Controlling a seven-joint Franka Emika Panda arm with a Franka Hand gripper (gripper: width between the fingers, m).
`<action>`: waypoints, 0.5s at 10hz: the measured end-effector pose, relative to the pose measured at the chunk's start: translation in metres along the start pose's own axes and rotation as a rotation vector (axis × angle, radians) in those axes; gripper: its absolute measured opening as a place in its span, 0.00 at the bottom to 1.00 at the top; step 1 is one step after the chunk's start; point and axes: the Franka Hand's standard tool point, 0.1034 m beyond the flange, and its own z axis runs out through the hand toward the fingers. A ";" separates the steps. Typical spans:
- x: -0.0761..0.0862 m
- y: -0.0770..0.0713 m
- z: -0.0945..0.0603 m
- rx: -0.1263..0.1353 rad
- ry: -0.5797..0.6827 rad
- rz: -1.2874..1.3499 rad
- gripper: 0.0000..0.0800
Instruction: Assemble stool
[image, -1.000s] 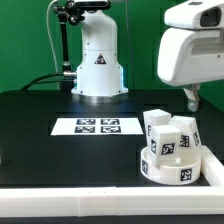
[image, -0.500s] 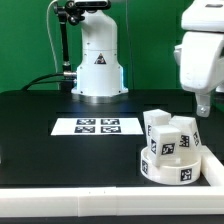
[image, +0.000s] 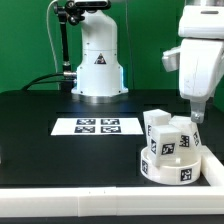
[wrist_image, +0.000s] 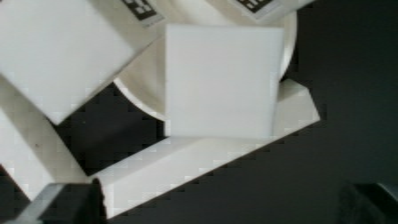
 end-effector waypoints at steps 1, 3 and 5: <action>-0.003 0.000 0.004 -0.002 0.001 0.004 0.81; -0.008 -0.001 0.009 -0.002 0.001 0.009 0.81; -0.012 -0.001 0.012 0.002 -0.002 0.015 0.81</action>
Offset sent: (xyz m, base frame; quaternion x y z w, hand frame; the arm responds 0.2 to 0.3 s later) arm -0.0065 -0.0071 -0.0079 -0.0046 0.0118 -0.0103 0.9999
